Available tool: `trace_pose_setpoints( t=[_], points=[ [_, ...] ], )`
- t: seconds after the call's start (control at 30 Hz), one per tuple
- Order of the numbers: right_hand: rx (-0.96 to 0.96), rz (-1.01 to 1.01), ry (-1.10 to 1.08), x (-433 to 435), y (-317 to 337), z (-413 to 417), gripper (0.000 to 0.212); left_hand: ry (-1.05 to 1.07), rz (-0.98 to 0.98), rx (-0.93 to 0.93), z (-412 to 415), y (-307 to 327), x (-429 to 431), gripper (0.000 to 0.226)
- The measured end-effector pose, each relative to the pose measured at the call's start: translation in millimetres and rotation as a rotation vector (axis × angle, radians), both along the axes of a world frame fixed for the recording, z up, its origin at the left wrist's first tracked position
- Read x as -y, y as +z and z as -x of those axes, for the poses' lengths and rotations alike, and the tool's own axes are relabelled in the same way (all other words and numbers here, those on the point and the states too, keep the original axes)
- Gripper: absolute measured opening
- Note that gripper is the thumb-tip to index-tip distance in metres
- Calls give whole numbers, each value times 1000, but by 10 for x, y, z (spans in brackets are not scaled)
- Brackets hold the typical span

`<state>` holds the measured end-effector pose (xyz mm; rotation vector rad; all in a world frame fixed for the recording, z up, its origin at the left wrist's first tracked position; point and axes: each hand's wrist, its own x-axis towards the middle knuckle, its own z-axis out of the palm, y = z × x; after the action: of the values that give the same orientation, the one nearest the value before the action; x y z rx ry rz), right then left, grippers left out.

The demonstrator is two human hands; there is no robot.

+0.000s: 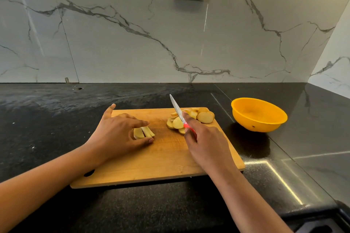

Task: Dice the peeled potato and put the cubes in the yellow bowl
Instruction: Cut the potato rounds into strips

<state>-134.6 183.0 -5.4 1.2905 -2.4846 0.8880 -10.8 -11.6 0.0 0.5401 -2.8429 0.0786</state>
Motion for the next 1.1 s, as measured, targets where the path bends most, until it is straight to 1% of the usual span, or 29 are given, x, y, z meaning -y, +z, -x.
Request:
trace_pose_setpoints(
  t=[0.07, 0.1, 0.13, 0.2, 0.23, 0.33, 0.37, 0.47, 0.6, 0.63, 0.7, 0.73, 0.8, 0.87, 0.93, 1.1],
  points=[
    [4, 4, -2, -1, 1, 1, 50, 0, -28, 36, 20, 2, 3, 120],
    [3, 4, -4, -1, 1, 0, 49, 0, -66, 49, 33, 8, 9, 117],
    [1, 4, -6, -2, 1, 0, 50, 4, -127, 45, 44, 28, 7, 108],
    [1, 5, -8, -3, -2, 1, 50, 2, -256, 6, 67, 55, 8, 71],
    [0, 4, -9, -3, -1, 0, 50, -15, -327, -35, 72, 58, 15, 61],
    [0, -1, -5, -5, -1, -2, 50, -60, -564, -127, 47, 69, 23, 61],
    [5, 2, -1, -5, 0, -3, 50, -65, -577, -131, 41, 65, 23, 61],
    [8, 3, 0, -3, 2, -4, 50, -80, -485, -101, 39, 48, 32, 63],
    [11, -8, -3, -1, 2, -2, 50, -76, -444, -47, 45, 23, 39, 73],
    [11, -10, -5, -2, 5, -3, 50, -97, -446, -24, 40, 27, 53, 76],
    [10, -17, -10, -5, 6, -3, 50, -217, -444, 58, 26, 72, 99, 80],
    [12, -20, -13, -5, 5, -2, 50, -293, -436, 119, 25, 108, 142, 79],
    [16, -25, -17, -3, 4, 0, 51, -406, -438, 248, 44, 190, 262, 71],
    [16, -26, -18, -2, 4, 6, 51, -452, -452, 367, 82, 292, 389, 60],
    [16, -18, -18, -8, 2, 15, 50, -467, -428, 459, 131, 394, 482, 56],
    [20, -19, -10, -17, 14, 15, 50, -474, -283, 496, 199, 480, 607, 59]
  ],
)
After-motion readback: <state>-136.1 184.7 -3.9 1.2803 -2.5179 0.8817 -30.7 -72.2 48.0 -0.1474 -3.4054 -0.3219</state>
